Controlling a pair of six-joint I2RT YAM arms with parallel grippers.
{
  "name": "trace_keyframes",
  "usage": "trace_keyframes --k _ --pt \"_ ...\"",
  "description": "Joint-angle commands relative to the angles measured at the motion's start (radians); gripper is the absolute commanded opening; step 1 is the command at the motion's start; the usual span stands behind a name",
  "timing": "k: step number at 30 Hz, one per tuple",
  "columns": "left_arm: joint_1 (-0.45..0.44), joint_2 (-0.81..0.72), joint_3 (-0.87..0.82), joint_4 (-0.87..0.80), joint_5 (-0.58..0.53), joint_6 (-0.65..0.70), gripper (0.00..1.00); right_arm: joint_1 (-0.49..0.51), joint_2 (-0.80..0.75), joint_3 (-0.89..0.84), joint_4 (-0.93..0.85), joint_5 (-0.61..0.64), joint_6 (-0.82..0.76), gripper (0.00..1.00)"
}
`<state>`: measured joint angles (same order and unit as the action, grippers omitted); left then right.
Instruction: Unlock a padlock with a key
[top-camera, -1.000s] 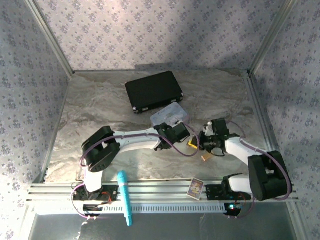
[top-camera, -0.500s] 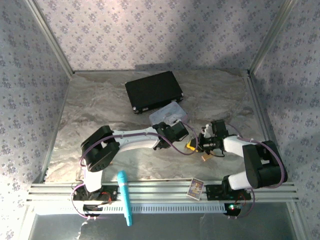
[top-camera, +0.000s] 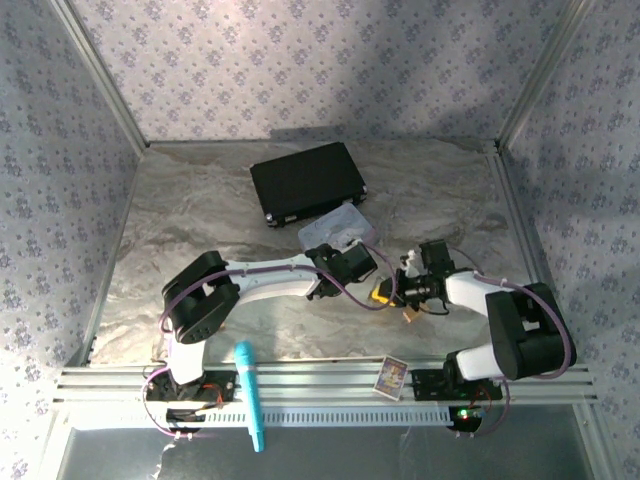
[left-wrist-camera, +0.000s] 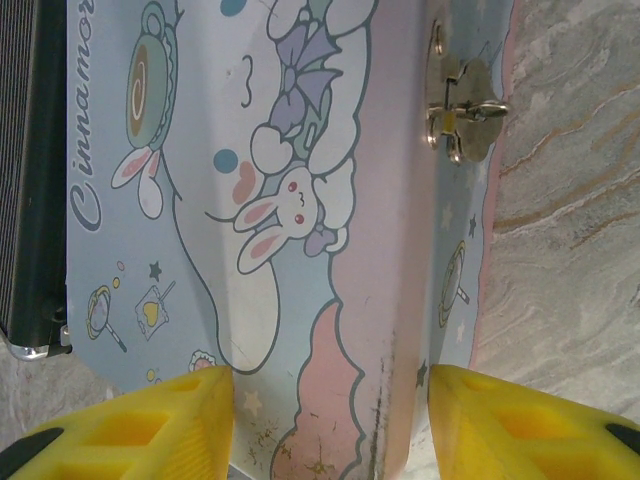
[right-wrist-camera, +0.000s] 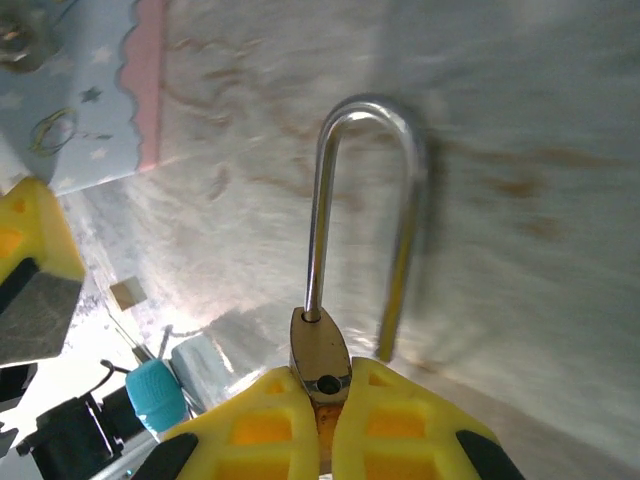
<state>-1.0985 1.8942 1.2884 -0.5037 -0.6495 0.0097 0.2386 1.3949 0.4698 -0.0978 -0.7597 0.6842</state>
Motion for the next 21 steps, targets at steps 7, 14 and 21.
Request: trace_keyframes --k 7,14,21 --pt "0.044 0.037 -0.069 -0.070 0.128 -0.063 0.54 0.090 0.120 0.024 0.281 -0.040 0.167 0.00" --pt "0.044 0.051 -0.060 -0.069 0.124 -0.065 0.54 0.046 0.131 -0.076 0.392 -0.052 0.174 0.00" --pt "0.045 0.028 -0.051 -0.050 0.108 -0.101 0.60 0.047 0.097 -0.039 0.349 -0.063 0.182 0.00"
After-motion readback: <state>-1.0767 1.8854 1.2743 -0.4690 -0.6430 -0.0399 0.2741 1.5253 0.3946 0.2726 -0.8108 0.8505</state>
